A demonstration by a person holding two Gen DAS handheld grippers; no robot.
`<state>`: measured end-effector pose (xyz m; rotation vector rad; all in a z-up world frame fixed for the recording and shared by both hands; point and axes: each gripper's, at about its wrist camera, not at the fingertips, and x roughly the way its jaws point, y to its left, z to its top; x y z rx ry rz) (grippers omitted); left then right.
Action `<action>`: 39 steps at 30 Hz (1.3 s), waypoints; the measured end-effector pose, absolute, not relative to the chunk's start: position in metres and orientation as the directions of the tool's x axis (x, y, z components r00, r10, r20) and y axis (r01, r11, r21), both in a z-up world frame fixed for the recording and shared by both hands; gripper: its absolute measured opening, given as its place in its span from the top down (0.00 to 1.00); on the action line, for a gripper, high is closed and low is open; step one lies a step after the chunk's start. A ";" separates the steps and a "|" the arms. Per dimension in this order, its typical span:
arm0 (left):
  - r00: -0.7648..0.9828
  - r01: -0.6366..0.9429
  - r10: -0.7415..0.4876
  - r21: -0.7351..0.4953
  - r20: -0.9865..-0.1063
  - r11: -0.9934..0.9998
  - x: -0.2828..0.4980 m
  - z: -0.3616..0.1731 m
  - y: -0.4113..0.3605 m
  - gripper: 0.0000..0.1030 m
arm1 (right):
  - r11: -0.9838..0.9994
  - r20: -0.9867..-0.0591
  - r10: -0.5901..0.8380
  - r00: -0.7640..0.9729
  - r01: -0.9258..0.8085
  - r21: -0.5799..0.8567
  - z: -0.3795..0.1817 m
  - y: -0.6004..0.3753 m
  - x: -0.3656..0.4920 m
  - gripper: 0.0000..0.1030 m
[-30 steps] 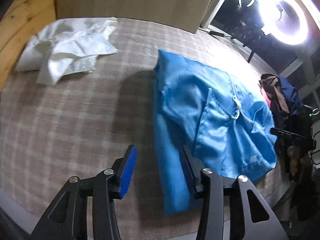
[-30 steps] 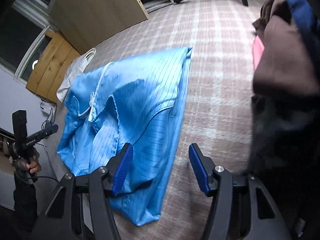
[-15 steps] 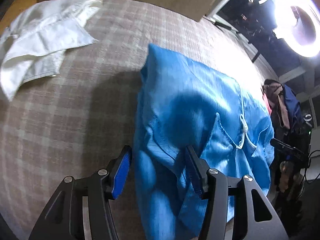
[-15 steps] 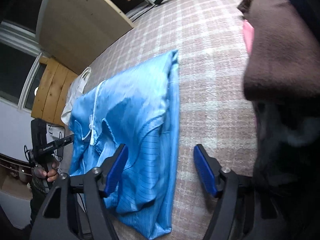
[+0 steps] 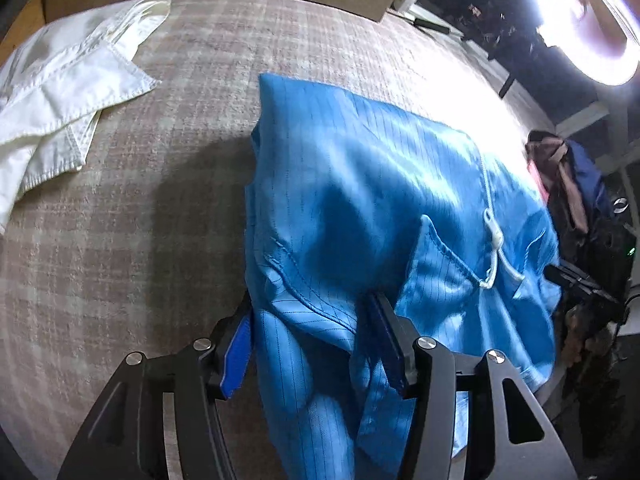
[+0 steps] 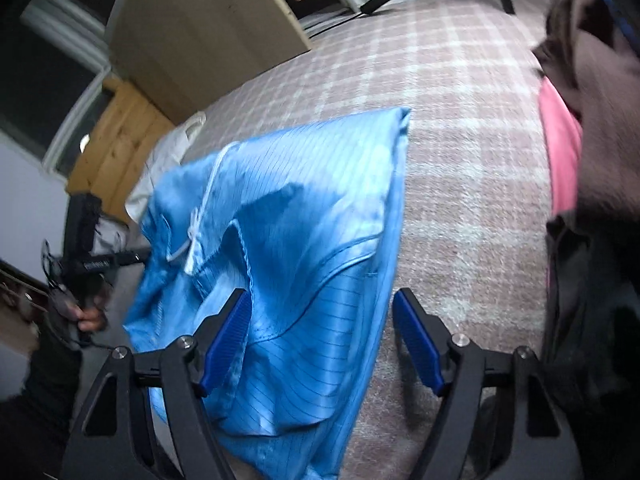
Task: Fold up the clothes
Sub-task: 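Grasp the folded coat with both grippers and lift it off the rug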
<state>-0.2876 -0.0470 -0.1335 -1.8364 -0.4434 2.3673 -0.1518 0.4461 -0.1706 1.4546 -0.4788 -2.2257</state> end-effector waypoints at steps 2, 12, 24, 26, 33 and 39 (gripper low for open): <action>-0.252 0.066 0.224 -0.248 -0.941 -0.967 -0.289 -0.133 -0.038 0.52 | -0.854 -0.784 -0.519 -0.339 0.179 0.488 -0.172 0.441 -0.153 0.60; -0.290 -0.036 0.142 -0.138 -0.946 -0.990 -0.289 -0.129 0.003 0.90 | -0.846 -0.790 -0.529 -0.311 0.261 0.464 -0.175 0.426 -0.155 0.90; -0.454 0.066 0.276 -0.341 -0.847 -0.938 -0.269 -0.078 -0.018 0.95 | -0.794 -0.700 -0.602 -0.384 0.374 0.478 -0.105 0.420 -0.160 0.94; -0.473 0.069 0.269 -0.339 -0.839 -0.938 -0.263 -0.068 -0.022 0.95 | -0.793 -0.696 -0.599 -0.396 0.417 0.445 -0.086 0.414 -0.163 0.94; -0.574 0.097 0.230 -0.344 -0.786 -0.934 -0.232 -0.028 -0.057 0.95 | -0.772 -0.690 -0.588 -0.423 0.547 0.323 -0.020 0.388 -0.183 0.94; -0.650 0.123 0.184 -0.341 -0.737 -0.932 -0.206 0.003 -0.096 0.95 | -0.739 -0.708 -0.551 -0.442 0.652 0.168 0.028 0.317 -0.218 0.94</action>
